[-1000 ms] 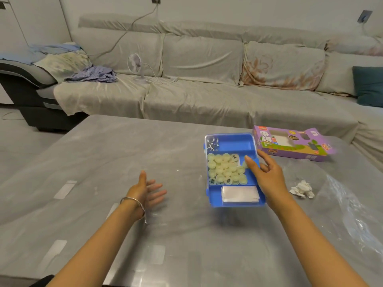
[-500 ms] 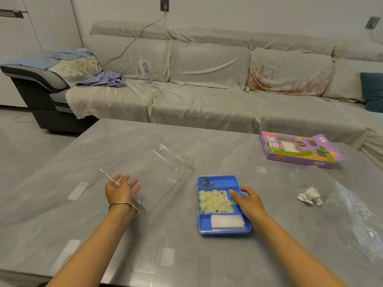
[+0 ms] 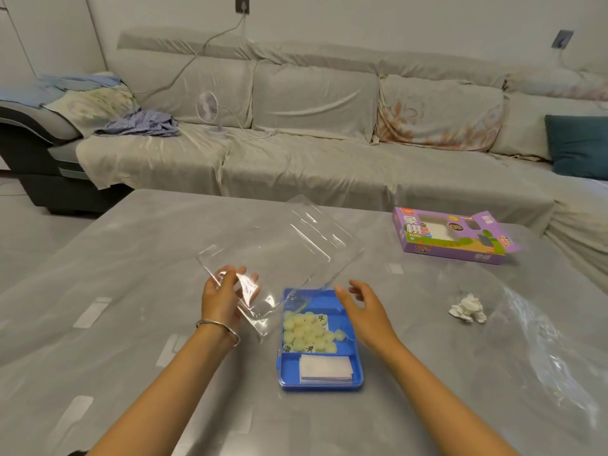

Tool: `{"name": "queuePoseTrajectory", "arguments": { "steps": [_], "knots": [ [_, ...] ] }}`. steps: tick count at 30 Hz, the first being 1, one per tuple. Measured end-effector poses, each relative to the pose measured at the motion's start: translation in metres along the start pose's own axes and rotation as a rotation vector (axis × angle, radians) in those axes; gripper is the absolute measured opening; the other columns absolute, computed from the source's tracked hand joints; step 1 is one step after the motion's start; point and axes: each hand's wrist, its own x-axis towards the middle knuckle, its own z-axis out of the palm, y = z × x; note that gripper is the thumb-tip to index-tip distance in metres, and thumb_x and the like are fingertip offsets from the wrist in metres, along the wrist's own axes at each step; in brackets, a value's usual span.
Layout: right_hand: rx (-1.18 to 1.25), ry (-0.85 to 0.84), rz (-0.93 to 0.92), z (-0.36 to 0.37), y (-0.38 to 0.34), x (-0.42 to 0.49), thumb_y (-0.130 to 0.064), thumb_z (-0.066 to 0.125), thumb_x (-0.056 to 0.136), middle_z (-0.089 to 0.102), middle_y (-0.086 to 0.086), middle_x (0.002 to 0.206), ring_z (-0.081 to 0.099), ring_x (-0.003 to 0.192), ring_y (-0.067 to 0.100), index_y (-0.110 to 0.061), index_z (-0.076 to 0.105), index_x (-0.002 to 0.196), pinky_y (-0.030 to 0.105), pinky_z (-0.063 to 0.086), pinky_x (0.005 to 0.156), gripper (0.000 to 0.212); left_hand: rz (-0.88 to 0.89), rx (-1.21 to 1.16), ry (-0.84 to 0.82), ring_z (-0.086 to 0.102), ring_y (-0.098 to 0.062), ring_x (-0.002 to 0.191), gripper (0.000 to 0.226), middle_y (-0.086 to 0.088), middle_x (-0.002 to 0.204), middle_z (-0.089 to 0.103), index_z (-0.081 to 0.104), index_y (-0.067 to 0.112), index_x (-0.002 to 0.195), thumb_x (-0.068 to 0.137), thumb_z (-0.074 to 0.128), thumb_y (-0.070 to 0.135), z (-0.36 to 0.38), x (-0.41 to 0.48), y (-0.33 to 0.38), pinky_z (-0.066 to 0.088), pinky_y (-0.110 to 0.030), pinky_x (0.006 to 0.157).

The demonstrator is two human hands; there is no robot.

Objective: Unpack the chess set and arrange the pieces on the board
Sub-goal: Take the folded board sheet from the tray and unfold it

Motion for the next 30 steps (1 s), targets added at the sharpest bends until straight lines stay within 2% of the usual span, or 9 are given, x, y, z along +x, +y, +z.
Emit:
{"name": "queuePoseTrajectory", "arguments": {
  "steps": [4, 6, 11, 14, 18, 21, 26, 28, 30],
  "knots": [
    [0.618, -0.207, 0.182, -0.011, -0.020, 0.014, -0.040, 0.051, 0.091, 0.059, 0.004, 0.123, 0.062, 0.107, 0.019, -0.013, 0.047, 0.126, 0.028, 0.054, 0.085, 0.044, -0.046, 0.028, -0.082, 0.062, -0.024, 0.082, 0.009, -0.011, 0.109, 0.056, 0.048, 0.014, 0.089, 0.097, 0.043, 0.014, 0.040, -0.001, -0.010, 0.056, -0.034, 0.065],
    [0.808, -0.177, 0.194, -0.024, -0.022, 0.031, -0.029, 0.053, 0.093, 0.064, 0.007, 0.116, 0.067, 0.098, 0.019, -0.010, 0.050, 0.120, 0.026, 0.057, 0.077, 0.034, -0.081, 0.054, -0.131, 0.061, -0.030, 0.093, 0.009, -0.015, 0.119, 0.054, 0.048, 0.009, 0.103, 0.097, 0.044, 0.015, 0.065, 0.004, -0.017, 0.054, -0.041, 0.077],
    [1.088, -0.005, 0.257, -0.068, -0.008, 0.093, -0.013, 0.053, 0.093, 0.064, 0.012, 0.104, 0.066, 0.089, 0.023, -0.009, 0.052, 0.101, 0.024, 0.059, 0.066, 0.008, -0.130, 0.290, -0.260, 0.053, -0.030, 0.114, 0.046, -0.010, 0.124, 0.054, 0.039, 0.008, 0.134, 0.098, 0.038, 0.035, 0.127, 0.025, -0.035, 0.047, -0.042, 0.091],
    [1.111, 0.104, 0.283, -0.104, 0.009, 0.139, -0.015, 0.054, 0.093, 0.063, 0.010, 0.095, 0.070, 0.071, 0.017, -0.008, 0.055, 0.098, 0.022, 0.057, 0.056, 0.009, -0.050, 0.405, -0.260, 0.048, -0.029, 0.121, 0.046, -0.010, 0.134, 0.048, 0.033, 0.011, 0.137, 0.098, 0.034, 0.036, 0.140, 0.045, -0.050, 0.042, -0.044, 0.099],
    [1.088, 0.217, 0.283, -0.151, 0.036, 0.186, -0.015, 0.054, 0.093, 0.071, 0.004, 0.072, 0.069, 0.059, 0.011, -0.006, 0.055, 0.108, 0.021, 0.056, 0.053, 0.017, 0.121, 0.512, -0.252, 0.050, -0.027, 0.116, 0.040, -0.012, 0.131, 0.050, 0.035, 0.010, 0.133, 0.098, 0.035, 0.030, 0.130, 0.067, -0.066, 0.042, -0.039, 0.095],
    [1.054, 0.305, 0.312, -0.179, 0.055, 0.207, -0.015, 0.053, 0.094, 0.066, 0.005, 0.083, 0.068, 0.057, 0.011, -0.010, 0.054, 0.108, 0.020, 0.056, 0.052, 0.015, 0.227, 0.554, -0.232, 0.050, -0.026, 0.115, 0.039, -0.012, 0.128, 0.052, 0.037, 0.011, 0.132, 0.097, 0.037, 0.027, 0.122, 0.084, -0.071, 0.041, -0.039, 0.095],
    [0.977, 0.421, 0.352, -0.205, 0.080, 0.233, -0.019, 0.050, 0.096, 0.055, 0.005, 0.087, 0.065, 0.062, 0.014, -0.005, 0.045, 0.132, 0.020, 0.056, 0.061, 0.039, 0.292, 0.597, -0.209, 0.050, -0.029, 0.117, 0.037, -0.012, 0.129, 0.052, 0.038, 0.012, 0.132, 0.097, 0.039, 0.023, 0.116, 0.104, -0.078, 0.041, -0.041, 0.095],
    [0.945, 0.422, 0.385, -0.209, 0.086, 0.238, -0.018, 0.049, 0.096, 0.054, 0.007, 0.087, 0.062, 0.078, 0.020, -0.005, 0.043, 0.134, 0.031, 0.050, 0.083, 0.040, 0.299, 0.619, -0.206, 0.049, -0.030, 0.117, 0.037, -0.012, 0.130, 0.051, 0.037, 0.012, 0.133, 0.097, 0.039, 0.023, 0.115, 0.107, -0.080, 0.041, -0.042, 0.094],
    [0.901, 0.394, 0.419, -0.211, 0.088, 0.238, -0.019, 0.049, 0.096, 0.055, 0.010, 0.095, 0.059, 0.106, 0.028, -0.009, 0.043, 0.135, 0.035, 0.043, 0.091, 0.040, 0.307, 0.638, -0.211, 0.049, -0.031, 0.117, 0.038, -0.013, 0.130, 0.051, 0.037, 0.012, 0.133, 0.096, 0.039, 0.023, 0.113, 0.107, -0.081, 0.041, -0.042, 0.094]
  ]
}}
